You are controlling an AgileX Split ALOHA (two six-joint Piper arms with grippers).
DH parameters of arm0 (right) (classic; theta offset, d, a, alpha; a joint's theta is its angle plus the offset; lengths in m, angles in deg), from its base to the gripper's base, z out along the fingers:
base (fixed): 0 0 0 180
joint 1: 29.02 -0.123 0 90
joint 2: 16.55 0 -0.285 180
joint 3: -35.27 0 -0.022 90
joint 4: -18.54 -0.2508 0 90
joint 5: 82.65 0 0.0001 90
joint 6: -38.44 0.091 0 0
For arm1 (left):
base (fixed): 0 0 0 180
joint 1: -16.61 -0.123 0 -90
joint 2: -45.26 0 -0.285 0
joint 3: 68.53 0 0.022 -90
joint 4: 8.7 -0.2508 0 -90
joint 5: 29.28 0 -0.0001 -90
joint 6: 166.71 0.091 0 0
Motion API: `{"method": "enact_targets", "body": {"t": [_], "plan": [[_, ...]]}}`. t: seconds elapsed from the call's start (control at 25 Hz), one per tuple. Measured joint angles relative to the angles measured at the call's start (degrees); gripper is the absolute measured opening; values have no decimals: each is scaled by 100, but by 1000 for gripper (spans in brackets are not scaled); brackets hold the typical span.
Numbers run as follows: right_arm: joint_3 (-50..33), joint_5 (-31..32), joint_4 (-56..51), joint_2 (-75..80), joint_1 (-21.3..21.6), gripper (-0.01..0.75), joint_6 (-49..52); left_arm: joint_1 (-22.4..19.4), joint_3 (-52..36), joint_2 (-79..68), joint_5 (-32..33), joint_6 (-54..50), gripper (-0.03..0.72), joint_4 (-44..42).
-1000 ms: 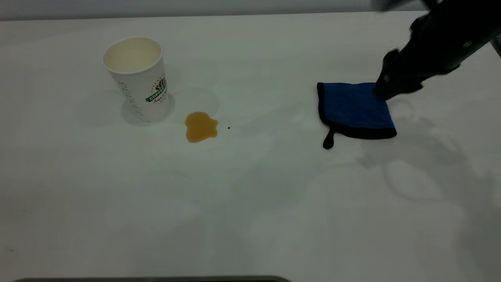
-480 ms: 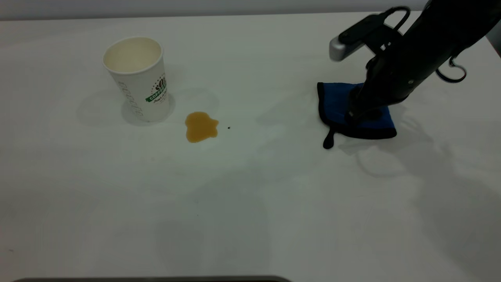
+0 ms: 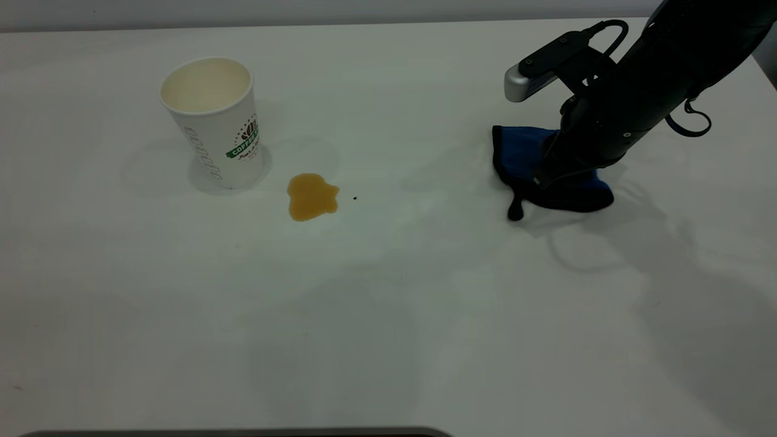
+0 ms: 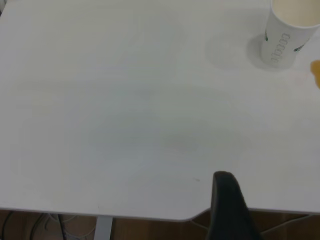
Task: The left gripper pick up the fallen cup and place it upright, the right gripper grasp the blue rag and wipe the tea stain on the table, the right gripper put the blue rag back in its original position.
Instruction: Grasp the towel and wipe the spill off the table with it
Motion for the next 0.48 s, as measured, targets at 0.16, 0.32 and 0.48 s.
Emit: {"method": "enact_targets", "body": {"t": [0.16, 0.32, 0.48], "plan": [[10, 85, 0, -6, -9, 55, -63, 0, 0, 0, 0, 0, 480, 0], [9, 489, 22, -124, -9, 55, -99, 0, 0, 0, 0, 0, 480, 0], [-7, 1111, 73, -378, -285, 55, -112, 0, 0, 0, 0, 0, 480, 0]]}}
